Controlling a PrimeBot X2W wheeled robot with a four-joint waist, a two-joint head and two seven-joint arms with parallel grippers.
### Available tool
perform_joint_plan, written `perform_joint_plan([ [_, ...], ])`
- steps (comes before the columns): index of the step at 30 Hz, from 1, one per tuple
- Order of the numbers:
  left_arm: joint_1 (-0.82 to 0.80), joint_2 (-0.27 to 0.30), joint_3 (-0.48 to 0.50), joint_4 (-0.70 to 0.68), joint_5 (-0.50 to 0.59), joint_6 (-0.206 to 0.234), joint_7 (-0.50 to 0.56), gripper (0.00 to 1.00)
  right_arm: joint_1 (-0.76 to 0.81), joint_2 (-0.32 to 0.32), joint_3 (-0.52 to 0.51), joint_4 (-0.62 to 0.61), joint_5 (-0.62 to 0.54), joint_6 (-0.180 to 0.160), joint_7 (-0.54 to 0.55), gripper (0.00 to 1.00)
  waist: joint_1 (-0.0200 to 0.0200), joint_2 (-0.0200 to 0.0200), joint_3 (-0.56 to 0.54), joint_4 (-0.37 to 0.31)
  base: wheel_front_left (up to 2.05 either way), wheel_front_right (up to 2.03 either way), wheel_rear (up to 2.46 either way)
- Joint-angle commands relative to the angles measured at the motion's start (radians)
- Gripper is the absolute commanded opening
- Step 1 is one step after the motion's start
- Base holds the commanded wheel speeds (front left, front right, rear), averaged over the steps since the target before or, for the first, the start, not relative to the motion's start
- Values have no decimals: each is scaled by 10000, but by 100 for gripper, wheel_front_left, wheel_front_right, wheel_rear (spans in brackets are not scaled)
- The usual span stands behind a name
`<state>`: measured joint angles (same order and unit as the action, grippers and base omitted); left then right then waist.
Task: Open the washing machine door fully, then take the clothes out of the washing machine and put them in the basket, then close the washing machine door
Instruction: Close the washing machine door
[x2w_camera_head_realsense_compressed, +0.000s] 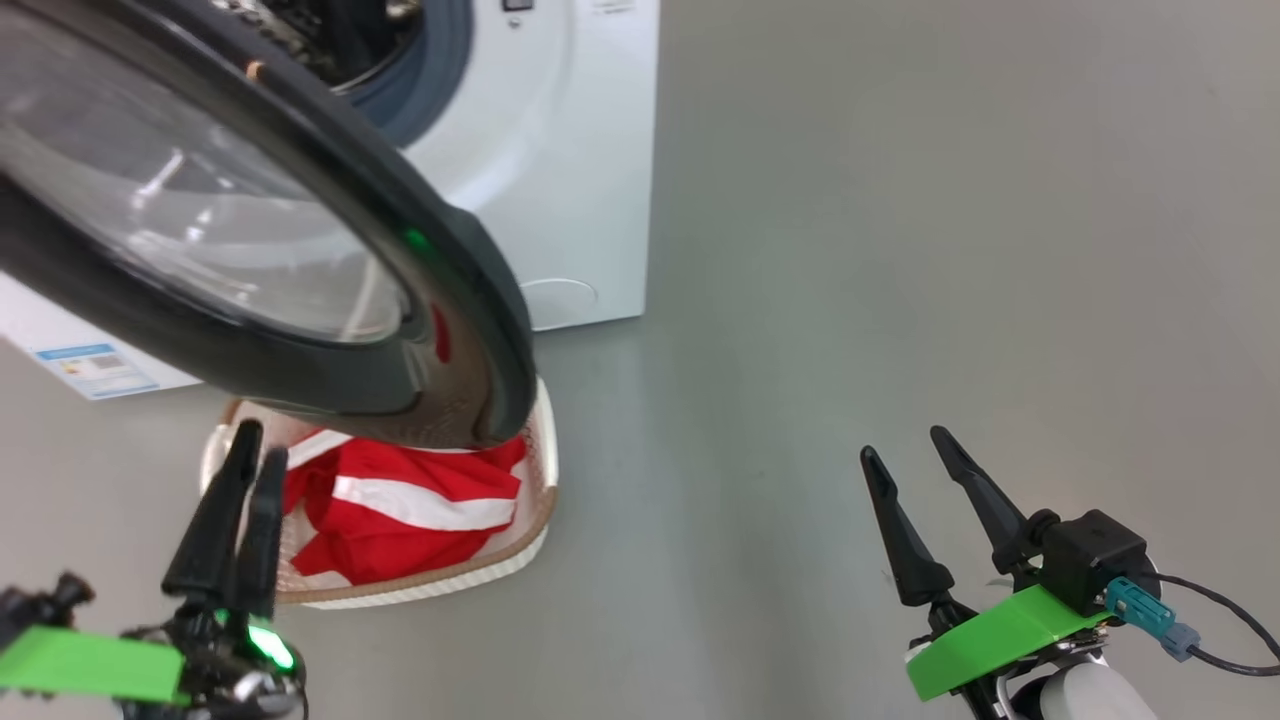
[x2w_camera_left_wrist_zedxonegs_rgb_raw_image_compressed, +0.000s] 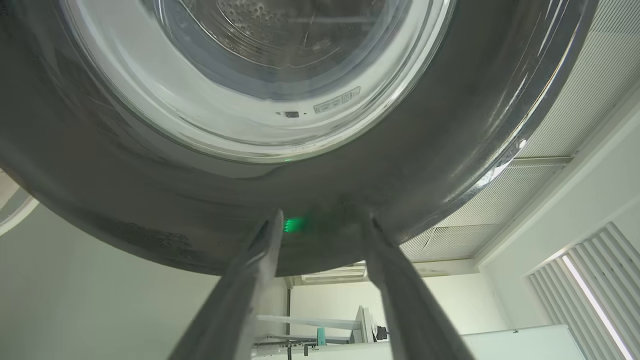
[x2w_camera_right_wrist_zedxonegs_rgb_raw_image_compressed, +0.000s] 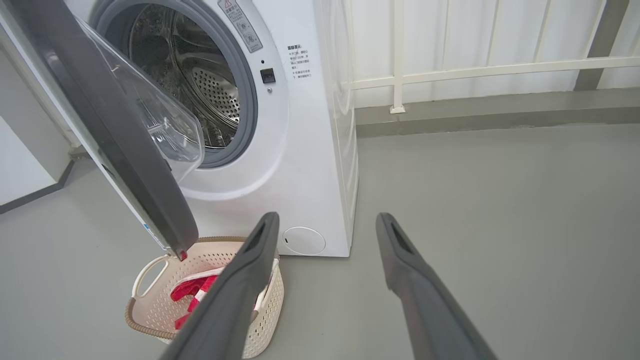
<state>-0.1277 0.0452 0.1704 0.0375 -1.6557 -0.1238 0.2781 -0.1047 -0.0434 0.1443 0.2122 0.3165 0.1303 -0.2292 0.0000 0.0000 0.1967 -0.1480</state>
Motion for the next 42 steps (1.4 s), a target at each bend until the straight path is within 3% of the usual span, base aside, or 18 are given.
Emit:
perform_joint_plan([
  [1, 233, 89, 245, -391, -11, -68, -172, 100, -52, -68, 158, -200, 16, 4, -61, 100, 0, 0, -332, 364, 0, 0, 0],
  [11, 1245, 57, 42, -1035, 501, -68, -1703, 100, 275, -68, -39, -238, -105, 4, 142, 100, 0, 0, -880, 762, 0, 0, 0],
  [19, 1410, 306, -677, -1955, 3746, 307, -3170, 100, 517, -68, -189, -428, -211, 4, 343, 100, 0, 0, -1224, 868, 0, 0, 0],
  [25, 1359, 669, -1140, -2706, 6289, 986, -4054, 100, 785, -68, -288, -621, -290, 4, 472, 100, 0, 0, -1520, 935, 0, 0, 0],
  [33, 1799, 1725, -1857, -2966, 10359, 2496, -4626, 100, 1157, -68, -378, -858, -379, 4, 657, 100, 0, 0, -1918, 1016, 0, 0, 0],
  [38, 2358, 2030, -2206, -2796, 11651, 3154, -4566, 100, 1347, -68, -421, -1020, -425, 4, 725, 100, 0, 0, -2047, 1012, 0, 0, 0],
  [42, 2757, 2103, -2466, -2511, 12219, 3442, -4560, 100, 1491, -68, -460, -1104, -465, 4, 780, 100, 0, 0, -2133, 1013, 0, 0, 0],
])
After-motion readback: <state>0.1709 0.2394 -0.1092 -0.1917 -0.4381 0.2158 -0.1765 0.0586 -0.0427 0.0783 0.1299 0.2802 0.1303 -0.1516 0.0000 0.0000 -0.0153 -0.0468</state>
